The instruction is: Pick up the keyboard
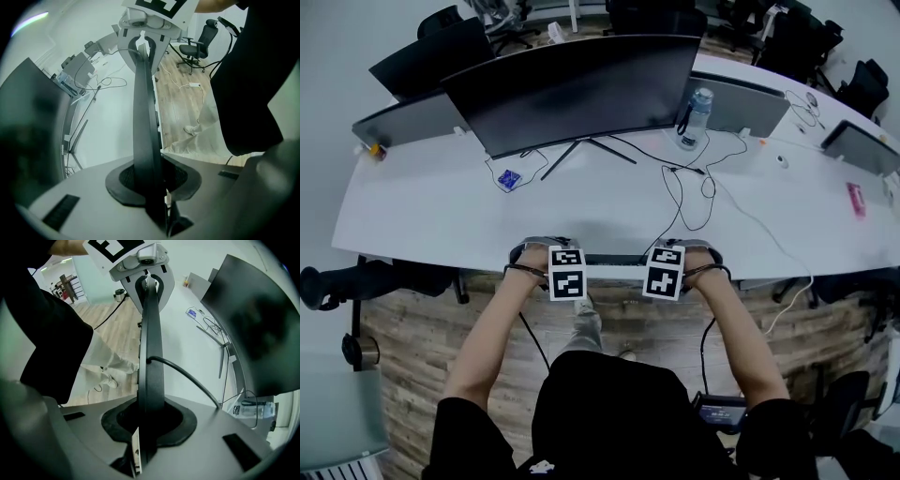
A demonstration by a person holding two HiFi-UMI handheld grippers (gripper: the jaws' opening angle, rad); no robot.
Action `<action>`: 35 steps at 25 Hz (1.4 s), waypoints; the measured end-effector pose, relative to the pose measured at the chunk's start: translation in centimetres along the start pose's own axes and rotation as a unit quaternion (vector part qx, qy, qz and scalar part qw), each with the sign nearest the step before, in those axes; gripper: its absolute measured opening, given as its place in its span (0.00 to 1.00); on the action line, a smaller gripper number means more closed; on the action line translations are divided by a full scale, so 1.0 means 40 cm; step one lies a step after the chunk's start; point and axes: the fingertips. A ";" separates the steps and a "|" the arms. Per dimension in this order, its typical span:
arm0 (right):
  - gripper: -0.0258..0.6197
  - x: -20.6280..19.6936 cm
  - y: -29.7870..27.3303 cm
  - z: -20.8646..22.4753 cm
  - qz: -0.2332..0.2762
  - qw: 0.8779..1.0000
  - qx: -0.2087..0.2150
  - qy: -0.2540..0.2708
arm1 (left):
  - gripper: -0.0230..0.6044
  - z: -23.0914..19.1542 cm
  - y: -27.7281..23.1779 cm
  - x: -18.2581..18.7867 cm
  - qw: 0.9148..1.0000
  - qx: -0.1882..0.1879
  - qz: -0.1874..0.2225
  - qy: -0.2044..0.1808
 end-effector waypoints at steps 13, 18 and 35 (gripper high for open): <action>0.15 -0.010 0.054 -0.141 0.009 0.999 -0.012 0.033 | 0.17 0.159 0.042 0.060 0.999 0.024 -0.006 0.023; 0.15 -0.007 0.065 -0.186 0.011 0.999 -0.011 0.042 | 0.17 0.209 0.052 0.068 0.999 0.025 -0.010 0.030; 0.15 0.007 0.098 -0.284 0.005 0.999 -0.023 0.033 | 0.17 0.294 0.078 0.081 1.000 0.025 -0.006 0.014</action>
Point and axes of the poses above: the fingertips, and each gripper's own axes: y backward along the fingers, z to its right, x out of its top, and after that the axes turned 12 degrees about z, right-handed
